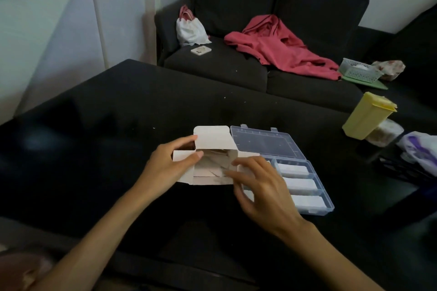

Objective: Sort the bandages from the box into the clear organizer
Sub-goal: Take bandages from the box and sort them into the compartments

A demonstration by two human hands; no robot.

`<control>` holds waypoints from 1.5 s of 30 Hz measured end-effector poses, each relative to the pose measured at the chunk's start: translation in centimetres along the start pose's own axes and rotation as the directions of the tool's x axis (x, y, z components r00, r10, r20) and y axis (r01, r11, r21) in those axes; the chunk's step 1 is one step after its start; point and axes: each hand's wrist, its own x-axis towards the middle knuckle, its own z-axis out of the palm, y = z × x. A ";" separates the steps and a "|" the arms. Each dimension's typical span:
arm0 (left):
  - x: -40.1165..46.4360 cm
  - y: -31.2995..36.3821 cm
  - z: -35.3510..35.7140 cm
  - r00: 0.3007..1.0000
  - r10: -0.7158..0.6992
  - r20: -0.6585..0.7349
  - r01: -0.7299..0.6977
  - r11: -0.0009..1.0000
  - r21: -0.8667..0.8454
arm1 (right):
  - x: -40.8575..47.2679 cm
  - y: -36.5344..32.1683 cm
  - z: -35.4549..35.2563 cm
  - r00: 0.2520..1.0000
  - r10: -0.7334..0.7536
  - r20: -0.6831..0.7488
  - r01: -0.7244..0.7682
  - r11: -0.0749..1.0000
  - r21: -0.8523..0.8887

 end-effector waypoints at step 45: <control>2.1 0.4 0.3 0.972 -0.055 -0.227 0.109 0.966 0.233 | 12.5 -1.7 2.1 0.735 0.056 0.675 -0.108 0.994 0.035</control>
